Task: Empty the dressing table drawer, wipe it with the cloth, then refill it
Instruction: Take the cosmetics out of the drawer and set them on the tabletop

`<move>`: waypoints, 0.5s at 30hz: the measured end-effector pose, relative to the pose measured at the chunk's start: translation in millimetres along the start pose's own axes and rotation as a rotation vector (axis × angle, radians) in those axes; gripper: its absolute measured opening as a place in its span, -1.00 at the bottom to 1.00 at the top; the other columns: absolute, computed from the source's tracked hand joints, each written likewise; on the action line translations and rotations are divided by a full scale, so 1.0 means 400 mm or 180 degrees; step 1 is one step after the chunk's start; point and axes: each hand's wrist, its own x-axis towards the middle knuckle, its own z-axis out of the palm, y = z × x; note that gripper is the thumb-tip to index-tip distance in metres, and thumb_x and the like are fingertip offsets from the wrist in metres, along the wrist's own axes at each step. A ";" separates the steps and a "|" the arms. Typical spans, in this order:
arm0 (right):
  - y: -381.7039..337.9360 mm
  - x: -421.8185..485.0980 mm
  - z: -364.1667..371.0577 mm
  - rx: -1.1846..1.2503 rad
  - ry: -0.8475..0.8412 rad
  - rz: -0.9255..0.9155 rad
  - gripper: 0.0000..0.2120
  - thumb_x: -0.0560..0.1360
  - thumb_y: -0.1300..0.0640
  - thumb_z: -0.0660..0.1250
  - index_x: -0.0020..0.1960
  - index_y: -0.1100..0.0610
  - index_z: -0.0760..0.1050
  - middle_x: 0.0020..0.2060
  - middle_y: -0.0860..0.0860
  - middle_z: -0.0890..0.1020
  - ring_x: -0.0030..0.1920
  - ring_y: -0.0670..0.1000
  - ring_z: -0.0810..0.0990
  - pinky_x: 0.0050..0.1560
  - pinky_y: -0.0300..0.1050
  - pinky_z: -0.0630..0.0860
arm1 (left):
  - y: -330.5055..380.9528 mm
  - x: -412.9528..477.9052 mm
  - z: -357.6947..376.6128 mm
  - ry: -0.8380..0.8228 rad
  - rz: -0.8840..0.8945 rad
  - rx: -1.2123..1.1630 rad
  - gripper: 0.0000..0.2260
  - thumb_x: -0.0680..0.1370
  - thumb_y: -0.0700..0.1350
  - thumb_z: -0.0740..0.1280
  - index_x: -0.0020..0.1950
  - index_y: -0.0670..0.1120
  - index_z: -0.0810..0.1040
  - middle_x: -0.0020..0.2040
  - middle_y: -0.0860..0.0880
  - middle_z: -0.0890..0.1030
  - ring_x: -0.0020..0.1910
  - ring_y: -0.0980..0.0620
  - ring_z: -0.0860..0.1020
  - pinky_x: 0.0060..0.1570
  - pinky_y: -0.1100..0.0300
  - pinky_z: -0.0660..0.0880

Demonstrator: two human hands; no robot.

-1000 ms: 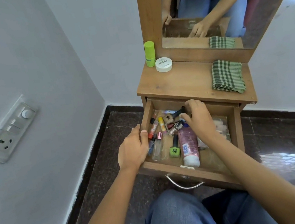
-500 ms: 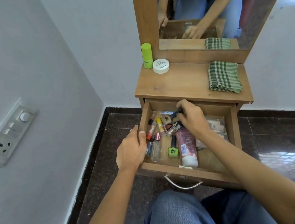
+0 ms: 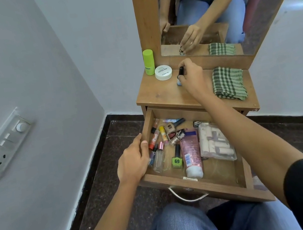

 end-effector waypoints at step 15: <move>0.011 0.075 0.065 0.0408 0.0534 0.0706 -0.85 0.50 0.27 0.29 0.05 0.30 0.49 0.00 0.20 0.60 0.01 0.14 0.54 -0.04 -0.12 0.40 | 0.000 0.007 0.004 -0.0070 -0.0085 0.0016 -0.56 0.65 0.15 0.03 0.49 0.05 0.35 0.04 0.06 0.65 -0.10 0.13 0.57 -0.17 0.18 0.46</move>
